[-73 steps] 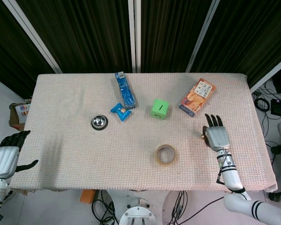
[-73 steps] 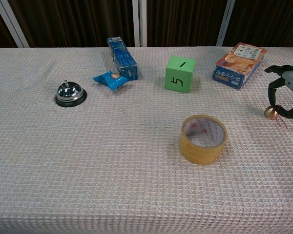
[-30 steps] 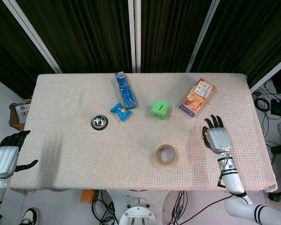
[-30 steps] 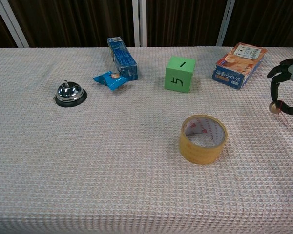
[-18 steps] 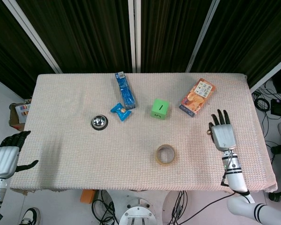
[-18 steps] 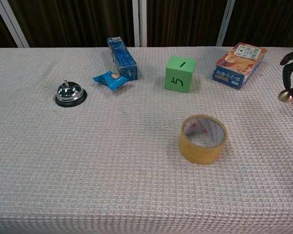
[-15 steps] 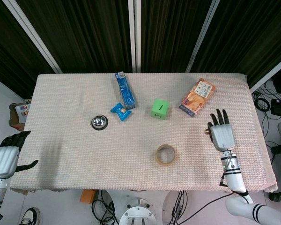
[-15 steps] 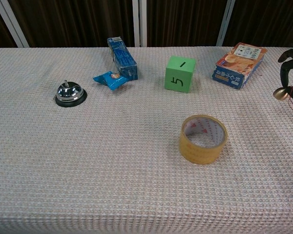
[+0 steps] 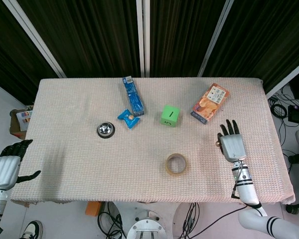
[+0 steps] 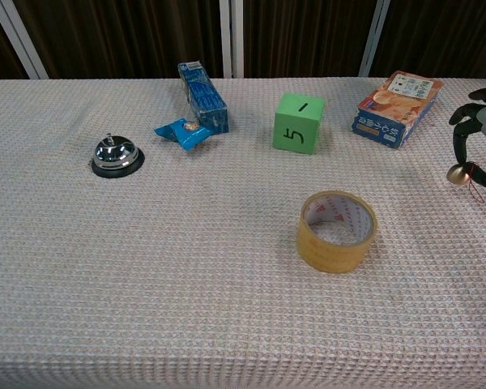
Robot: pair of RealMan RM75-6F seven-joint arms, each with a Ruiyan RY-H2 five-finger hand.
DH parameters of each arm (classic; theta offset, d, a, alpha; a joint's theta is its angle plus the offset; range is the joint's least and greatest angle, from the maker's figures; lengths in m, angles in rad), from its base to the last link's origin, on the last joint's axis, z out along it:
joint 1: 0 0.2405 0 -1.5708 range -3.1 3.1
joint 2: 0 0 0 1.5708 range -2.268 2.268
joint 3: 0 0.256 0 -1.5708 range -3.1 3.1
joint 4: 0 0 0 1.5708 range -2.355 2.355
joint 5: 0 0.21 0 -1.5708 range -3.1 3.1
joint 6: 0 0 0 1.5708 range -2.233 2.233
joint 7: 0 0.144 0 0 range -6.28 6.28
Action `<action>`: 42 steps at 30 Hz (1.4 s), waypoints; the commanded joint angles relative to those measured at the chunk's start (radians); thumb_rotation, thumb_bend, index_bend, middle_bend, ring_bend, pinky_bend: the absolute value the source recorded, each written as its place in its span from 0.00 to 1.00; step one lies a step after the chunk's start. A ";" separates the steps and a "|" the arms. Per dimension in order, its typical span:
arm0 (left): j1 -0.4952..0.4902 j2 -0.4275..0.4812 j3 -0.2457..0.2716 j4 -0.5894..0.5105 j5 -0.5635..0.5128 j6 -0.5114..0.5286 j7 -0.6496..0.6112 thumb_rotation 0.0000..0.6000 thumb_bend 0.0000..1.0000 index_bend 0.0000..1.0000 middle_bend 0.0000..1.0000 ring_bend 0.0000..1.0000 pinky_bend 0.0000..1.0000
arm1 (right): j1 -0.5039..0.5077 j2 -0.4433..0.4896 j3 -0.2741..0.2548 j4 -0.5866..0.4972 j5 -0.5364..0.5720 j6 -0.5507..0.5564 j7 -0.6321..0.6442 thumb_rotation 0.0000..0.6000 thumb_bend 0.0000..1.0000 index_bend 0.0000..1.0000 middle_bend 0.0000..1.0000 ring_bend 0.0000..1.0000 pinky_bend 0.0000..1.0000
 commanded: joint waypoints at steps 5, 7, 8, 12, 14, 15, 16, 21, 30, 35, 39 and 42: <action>-0.001 -0.001 0.000 0.005 -0.002 -0.003 -0.005 0.83 0.13 0.11 0.12 0.13 0.18 | 0.006 -0.018 -0.004 0.014 0.015 -0.030 -0.007 1.00 0.41 0.91 0.19 0.00 0.00; -0.001 -0.001 -0.001 0.006 -0.003 -0.002 -0.006 0.83 0.13 0.11 0.12 0.13 0.18 | 0.007 -0.022 -0.003 0.018 0.017 -0.034 -0.006 1.00 0.39 0.90 0.19 0.00 0.00; -0.001 0.000 -0.002 0.006 -0.003 -0.003 -0.007 0.83 0.13 0.11 0.12 0.13 0.18 | 0.008 -0.023 -0.003 0.019 0.019 -0.036 -0.007 1.00 0.39 0.89 0.19 0.00 0.00; -0.002 0.001 -0.001 0.006 -0.003 -0.005 -0.009 0.83 0.13 0.11 0.12 0.13 0.18 | 0.008 -0.023 0.001 0.018 0.040 -0.052 -0.023 1.00 0.34 0.84 0.17 0.00 0.00; -0.002 0.002 -0.002 0.007 -0.003 -0.005 -0.011 0.83 0.13 0.11 0.12 0.13 0.18 | 0.008 -0.021 0.002 0.015 0.043 -0.055 -0.027 1.00 0.33 0.82 0.17 0.00 0.00; -0.002 0.002 -0.002 0.007 -0.002 -0.005 -0.011 0.83 0.13 0.11 0.12 0.13 0.18 | 0.008 -0.020 0.001 0.014 0.043 -0.055 -0.028 1.00 0.33 0.81 0.16 0.00 0.00; -0.002 0.002 -0.002 0.007 -0.002 -0.005 -0.012 0.83 0.13 0.11 0.12 0.13 0.18 | 0.007 -0.019 0.001 0.012 0.044 -0.056 -0.029 1.00 0.33 0.81 0.16 0.00 0.00; -0.004 0.008 0.003 0.006 0.005 -0.011 -0.015 0.83 0.13 0.11 0.12 0.13 0.18 | 0.004 -0.010 0.003 -0.004 0.066 -0.068 -0.045 1.00 0.30 0.68 0.13 0.00 0.00; -0.005 0.011 0.003 -0.001 0.009 -0.008 -0.009 0.82 0.13 0.11 0.12 0.13 0.18 | -0.007 0.043 0.000 -0.080 0.096 -0.082 -0.061 1.00 0.20 0.14 0.02 0.00 0.00; -0.002 0.018 0.002 -0.013 0.012 0.004 -0.003 0.83 0.13 0.11 0.12 0.13 0.18 | -0.049 0.119 -0.024 -0.164 0.028 -0.006 0.011 1.00 0.18 0.00 0.00 0.00 0.00; 0.002 0.023 0.001 -0.022 0.013 0.014 0.000 0.82 0.13 0.11 0.12 0.13 0.18 | -0.123 0.239 -0.069 -0.258 -0.055 0.097 0.109 1.00 0.18 0.00 0.00 0.00 0.00; 0.005 0.024 0.001 -0.031 0.019 0.023 0.005 0.82 0.13 0.11 0.12 0.13 0.18 | -0.205 0.331 -0.101 -0.274 -0.109 0.215 0.205 1.00 0.17 0.00 0.00 0.00 0.00</action>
